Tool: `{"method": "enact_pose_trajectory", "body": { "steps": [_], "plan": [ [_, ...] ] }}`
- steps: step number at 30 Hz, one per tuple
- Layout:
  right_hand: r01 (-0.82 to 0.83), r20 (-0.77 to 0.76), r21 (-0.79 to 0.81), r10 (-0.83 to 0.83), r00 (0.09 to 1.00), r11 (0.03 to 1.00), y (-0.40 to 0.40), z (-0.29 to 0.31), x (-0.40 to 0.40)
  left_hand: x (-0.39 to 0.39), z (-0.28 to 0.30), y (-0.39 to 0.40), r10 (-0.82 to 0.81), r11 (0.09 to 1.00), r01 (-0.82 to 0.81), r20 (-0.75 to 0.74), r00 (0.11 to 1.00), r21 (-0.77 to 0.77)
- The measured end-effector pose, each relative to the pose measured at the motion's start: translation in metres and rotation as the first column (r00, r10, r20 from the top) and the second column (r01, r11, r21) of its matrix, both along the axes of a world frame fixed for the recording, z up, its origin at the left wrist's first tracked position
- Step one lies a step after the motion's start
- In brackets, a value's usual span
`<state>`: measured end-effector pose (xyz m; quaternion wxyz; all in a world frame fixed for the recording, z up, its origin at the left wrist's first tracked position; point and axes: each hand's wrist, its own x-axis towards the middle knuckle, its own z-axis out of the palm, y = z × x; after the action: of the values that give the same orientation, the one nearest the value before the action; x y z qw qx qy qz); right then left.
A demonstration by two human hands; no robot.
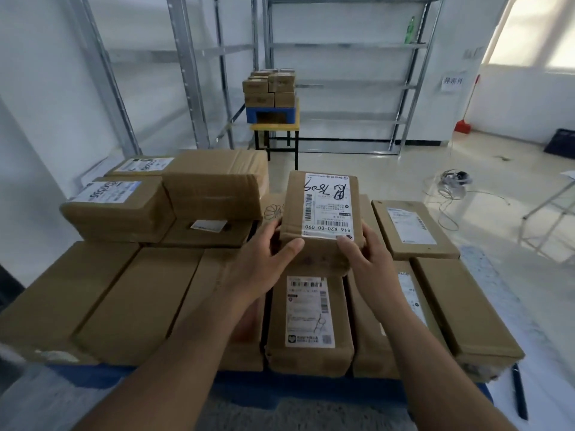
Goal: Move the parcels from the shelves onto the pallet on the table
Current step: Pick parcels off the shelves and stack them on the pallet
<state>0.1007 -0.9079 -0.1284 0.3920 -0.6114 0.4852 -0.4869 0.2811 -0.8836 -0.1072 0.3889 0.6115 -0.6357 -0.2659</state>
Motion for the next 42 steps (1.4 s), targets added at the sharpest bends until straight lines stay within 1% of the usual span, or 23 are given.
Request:
{"method": "enact_pose_trajectory", "body": {
  "steps": [3, 5, 7, 9, 12, 14, 18, 25, 27, 29, 31, 33, 36, 39, 42],
  "plan": [
    [0.011, -0.015, -0.011, -0.012, 1.000, 1.000, -0.030, 0.011, 0.010, 0.011, 0.008, -0.032, 0.009, 1.000, -0.007, 0.108, 0.994, -0.017],
    [0.018, -0.023, -0.009, -0.018, 1.000, 1.000, -0.051, 0.019, 0.019, 0.022, 0.017, -0.056, 0.042, 0.997, -0.026, 0.249, 0.968, -0.070],
    [0.028, -0.071, -0.008, -0.029, 0.997, 1.000, -0.072, 0.027, 0.028, 0.034, 0.028, -0.081, 0.101, 0.991, -0.053, 0.443, 0.891, -0.120],
    [0.035, -0.102, 0.000, -0.035, 0.994, 0.999, -0.093, 0.031, 0.036, 0.046, 0.037, -0.106, 0.128, 0.988, -0.051, 0.583, 0.802, -0.146],
    [0.047, -0.125, 0.035, -0.043, 0.991, 0.998, -0.122, 0.030, 0.049, 0.058, 0.045, -0.134, 0.116, 0.991, -0.037, 0.693, 0.711, -0.128],
    [0.044, -0.130, 0.061, -0.036, 0.991, 0.997, -0.140, 0.028, 0.057, 0.064, 0.046, -0.146, 0.106, 0.994, -0.056, 0.733, 0.672, -0.093],
    [0.015, -0.192, 0.138, 0.012, 0.981, 0.990, -0.159, 0.018, 0.070, 0.074, 0.039, -0.157, 0.080, 0.997, -0.071, 0.752, 0.654, -0.044],
    [0.011, -0.203, 0.148, 0.020, 0.979, 0.989, -0.160, 0.015, 0.072, 0.082, 0.039, -0.159, 0.046, 0.999, -0.026, 0.785, 0.618, -0.038],
    [0.008, -0.222, 0.154, 0.027, 0.975, 0.988, -0.159, 0.017, 0.072, 0.082, 0.039, -0.158, 0.046, 0.999, -0.022, 0.775, 0.631, -0.042],
    [0.021, -0.260, 0.151, 0.019, 0.965, 0.988, -0.157, 0.019, 0.072, 0.081, 0.037, -0.156, 0.046, 0.999, -0.015, 0.746, 0.664, -0.048],
    [0.052, -0.318, 0.113, -0.013, 0.948, 0.992, -0.153, 0.022, 0.071, 0.080, 0.034, -0.151, 0.065, 0.997, -0.015, 0.713, 0.698, -0.076],
    [0.107, -0.388, 0.047, -0.081, 0.918, 0.993, -0.148, 0.024, 0.068, 0.078, 0.032, -0.143, 0.102, 0.992, -0.022, 0.691, 0.716, -0.124],
    [0.160, -0.450, -0.070, -0.174, 0.876, 0.985, -0.133, 0.026, 0.064, 0.072, 0.029, -0.122, 0.161, 0.980, -0.047, 0.633, 0.757, -0.193],
    [0.128, -0.486, -0.206, -0.215, 0.847, 0.970, -0.104, 0.024, 0.066, 0.063, 0.022, -0.090, 0.211, 0.967, -0.089, 0.545, 0.812, -0.241],
    [0.017, -0.497, -0.303, -0.173, 0.851, 0.953, -0.060, 0.009, 0.073, 0.053, 0.005, -0.045, 0.275, 0.949, -0.171, 0.427, 0.861, -0.265]
  ]
}}
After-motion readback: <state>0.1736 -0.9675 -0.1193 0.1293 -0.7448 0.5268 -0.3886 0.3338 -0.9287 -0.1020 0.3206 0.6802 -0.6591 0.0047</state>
